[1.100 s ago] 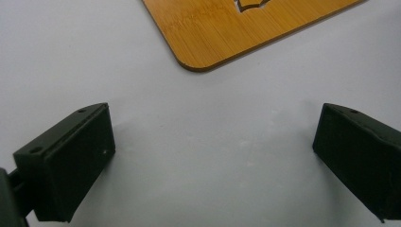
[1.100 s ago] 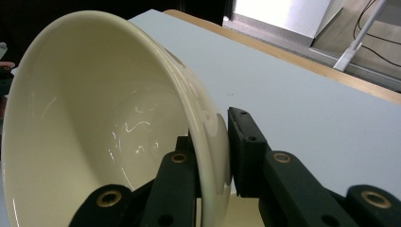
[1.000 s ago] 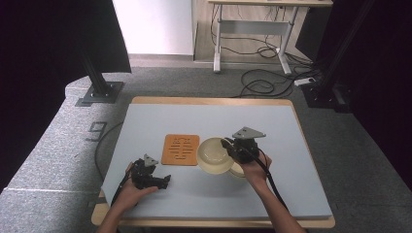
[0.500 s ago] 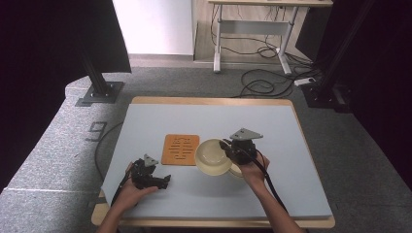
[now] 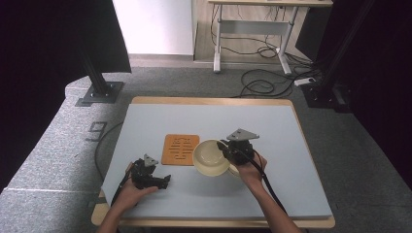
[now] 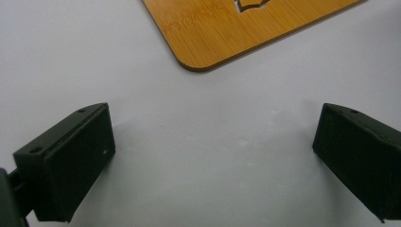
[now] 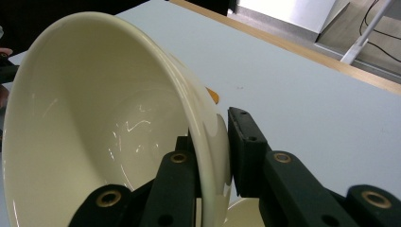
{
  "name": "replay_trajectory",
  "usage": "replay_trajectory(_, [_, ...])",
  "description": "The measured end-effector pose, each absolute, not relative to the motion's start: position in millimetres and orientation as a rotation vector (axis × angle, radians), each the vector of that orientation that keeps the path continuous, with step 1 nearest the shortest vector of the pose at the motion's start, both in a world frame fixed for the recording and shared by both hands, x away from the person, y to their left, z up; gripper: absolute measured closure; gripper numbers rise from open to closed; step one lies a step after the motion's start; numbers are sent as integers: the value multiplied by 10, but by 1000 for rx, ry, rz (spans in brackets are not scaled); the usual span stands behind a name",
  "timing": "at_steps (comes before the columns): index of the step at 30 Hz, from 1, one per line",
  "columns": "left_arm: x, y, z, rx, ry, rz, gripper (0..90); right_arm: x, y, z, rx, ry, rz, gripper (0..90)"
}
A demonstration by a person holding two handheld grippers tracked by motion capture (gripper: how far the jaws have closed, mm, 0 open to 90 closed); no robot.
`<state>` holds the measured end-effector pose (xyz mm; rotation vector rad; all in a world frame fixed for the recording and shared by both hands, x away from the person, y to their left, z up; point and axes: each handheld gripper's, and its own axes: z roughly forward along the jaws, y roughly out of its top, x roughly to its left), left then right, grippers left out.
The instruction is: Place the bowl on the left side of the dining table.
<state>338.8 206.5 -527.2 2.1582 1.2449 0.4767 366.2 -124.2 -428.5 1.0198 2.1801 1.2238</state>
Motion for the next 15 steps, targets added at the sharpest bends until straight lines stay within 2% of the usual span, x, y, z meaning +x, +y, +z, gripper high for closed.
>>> replay_trajectory(15, [3388,2065,-5272,2158,1246,474,1,3666,-1189,-4293,1017,2185,1231,798])
